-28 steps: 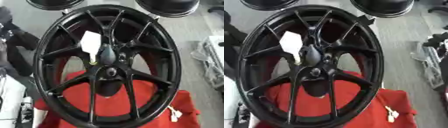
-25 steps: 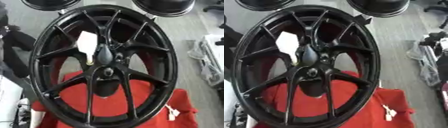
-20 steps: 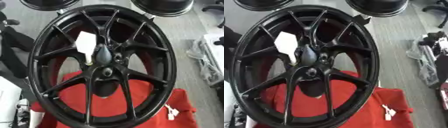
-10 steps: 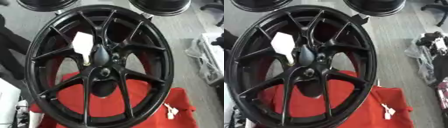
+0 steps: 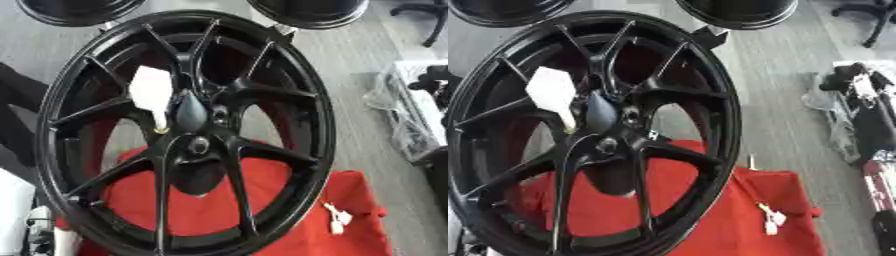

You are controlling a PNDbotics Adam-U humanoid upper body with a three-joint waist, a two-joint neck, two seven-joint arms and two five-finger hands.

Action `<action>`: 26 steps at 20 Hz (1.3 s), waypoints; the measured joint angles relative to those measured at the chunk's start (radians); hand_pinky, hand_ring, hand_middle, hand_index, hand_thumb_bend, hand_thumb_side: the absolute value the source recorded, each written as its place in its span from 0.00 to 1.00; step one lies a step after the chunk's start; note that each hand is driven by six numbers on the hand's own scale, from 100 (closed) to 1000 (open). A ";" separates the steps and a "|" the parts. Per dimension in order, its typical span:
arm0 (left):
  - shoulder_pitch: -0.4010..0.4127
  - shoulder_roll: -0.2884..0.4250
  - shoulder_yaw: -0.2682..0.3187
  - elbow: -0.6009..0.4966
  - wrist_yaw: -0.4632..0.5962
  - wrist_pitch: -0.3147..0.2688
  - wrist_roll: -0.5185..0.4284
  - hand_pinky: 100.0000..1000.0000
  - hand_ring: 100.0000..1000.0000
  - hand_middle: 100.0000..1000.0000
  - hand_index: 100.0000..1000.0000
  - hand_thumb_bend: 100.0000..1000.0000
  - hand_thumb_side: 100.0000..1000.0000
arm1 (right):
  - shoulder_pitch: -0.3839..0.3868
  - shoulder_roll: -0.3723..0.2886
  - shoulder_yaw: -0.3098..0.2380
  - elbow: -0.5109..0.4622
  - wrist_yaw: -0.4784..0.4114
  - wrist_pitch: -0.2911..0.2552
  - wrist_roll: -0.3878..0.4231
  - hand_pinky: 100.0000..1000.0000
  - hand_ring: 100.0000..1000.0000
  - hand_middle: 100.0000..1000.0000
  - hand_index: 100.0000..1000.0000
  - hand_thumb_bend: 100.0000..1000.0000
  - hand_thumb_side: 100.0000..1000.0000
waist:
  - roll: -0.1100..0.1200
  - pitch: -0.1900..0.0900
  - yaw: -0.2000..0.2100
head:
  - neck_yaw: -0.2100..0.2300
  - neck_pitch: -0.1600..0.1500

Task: Pull the pin out of the wheel hub.

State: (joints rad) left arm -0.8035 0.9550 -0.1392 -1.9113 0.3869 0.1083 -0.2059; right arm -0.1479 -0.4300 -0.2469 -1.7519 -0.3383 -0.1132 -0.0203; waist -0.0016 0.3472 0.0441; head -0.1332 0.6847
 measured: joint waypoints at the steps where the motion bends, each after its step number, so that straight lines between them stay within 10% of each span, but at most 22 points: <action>1: -0.013 0.015 -0.004 -0.012 -0.017 -0.002 -0.024 0.66 0.92 0.83 0.81 0.00 0.71 | 0.000 0.000 0.000 -0.001 0.000 0.000 0.000 0.94 0.59 0.53 0.62 0.00 0.56 | 0.001 0.000 0.000 | 0.000 0.000; 16: -0.256 0.049 -0.129 -0.080 -0.219 -0.036 -0.630 0.78 0.91 0.82 0.85 0.00 0.86 | 0.036 -0.012 -0.005 -0.010 0.000 -0.020 -0.024 0.94 0.59 0.54 0.62 0.00 0.56 | 0.011 -0.004 0.031 | 0.026 0.001; 26: -0.363 0.022 -0.272 -0.081 -0.236 -0.025 -0.700 0.79 0.83 0.82 0.84 0.00 0.93 | 0.043 -0.015 -0.005 -0.016 0.018 -0.015 -0.020 0.94 0.59 0.54 0.62 0.00 0.56 | 0.021 -0.008 0.032 | 0.016 0.001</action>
State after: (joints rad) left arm -1.1664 0.9771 -0.4108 -1.9919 0.1507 0.0833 -0.9062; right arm -0.1050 -0.4451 -0.2521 -1.7682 -0.3207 -0.1283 -0.0399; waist 0.0190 0.3396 0.0759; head -0.1169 0.6852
